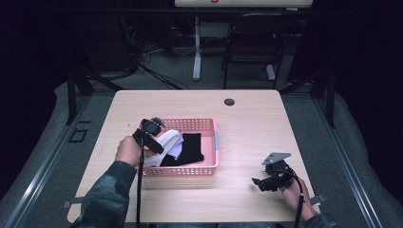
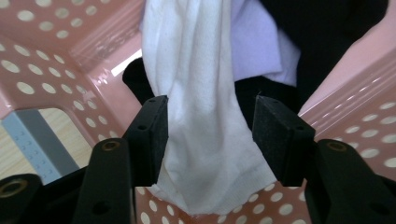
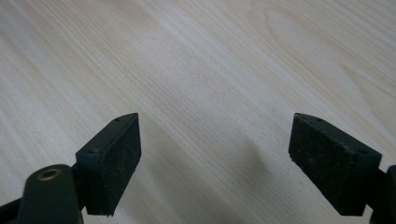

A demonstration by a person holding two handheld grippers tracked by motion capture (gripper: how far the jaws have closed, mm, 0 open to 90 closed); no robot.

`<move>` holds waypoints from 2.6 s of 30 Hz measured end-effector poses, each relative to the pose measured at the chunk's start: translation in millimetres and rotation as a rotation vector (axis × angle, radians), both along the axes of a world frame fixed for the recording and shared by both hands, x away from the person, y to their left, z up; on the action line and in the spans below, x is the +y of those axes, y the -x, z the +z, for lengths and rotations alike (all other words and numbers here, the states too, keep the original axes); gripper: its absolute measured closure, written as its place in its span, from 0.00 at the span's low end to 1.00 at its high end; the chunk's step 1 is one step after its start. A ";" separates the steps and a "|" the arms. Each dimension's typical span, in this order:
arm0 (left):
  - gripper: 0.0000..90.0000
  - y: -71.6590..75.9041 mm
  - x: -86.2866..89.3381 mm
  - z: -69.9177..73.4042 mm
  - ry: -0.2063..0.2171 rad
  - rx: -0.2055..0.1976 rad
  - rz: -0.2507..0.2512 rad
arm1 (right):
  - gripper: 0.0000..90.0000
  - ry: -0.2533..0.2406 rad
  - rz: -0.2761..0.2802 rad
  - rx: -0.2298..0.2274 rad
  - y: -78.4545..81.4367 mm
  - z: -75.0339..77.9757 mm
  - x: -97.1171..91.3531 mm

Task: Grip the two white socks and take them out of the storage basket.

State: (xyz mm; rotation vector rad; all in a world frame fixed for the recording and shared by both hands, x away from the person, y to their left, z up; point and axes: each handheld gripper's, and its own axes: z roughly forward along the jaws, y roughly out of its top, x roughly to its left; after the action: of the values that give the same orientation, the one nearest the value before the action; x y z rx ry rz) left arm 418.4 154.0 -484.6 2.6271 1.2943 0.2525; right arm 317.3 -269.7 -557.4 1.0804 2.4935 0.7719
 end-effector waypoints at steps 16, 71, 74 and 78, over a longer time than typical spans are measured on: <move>0.95 -5.7 1.6 -3.2 -0.018 0.014 -0.005 | 0.18 0.000 0.007 0.005 -1.3 -0.8 -0.3; 0.95 11.3 68.5 87.6 -0.015 -0.119 0.091 | 0.18 -0.009 0.021 0.015 -1.6 0.3 1.7; 0.96 14.3 79.7 89.3 -0.022 -0.122 0.112 | 0.17 -0.003 0.022 0.014 -1.7 0.3 1.6; 0.96 18.4 95.1 91.0 -0.023 -0.122 0.146 | 0.17 -0.007 0.022 0.016 -1.8 0.3 1.5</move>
State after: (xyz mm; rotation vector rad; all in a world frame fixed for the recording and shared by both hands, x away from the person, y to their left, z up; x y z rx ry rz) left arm 399.9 249.1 -393.5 2.4945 1.4509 0.4455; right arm 319.1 -268.2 -557.2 1.0679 2.5217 0.7813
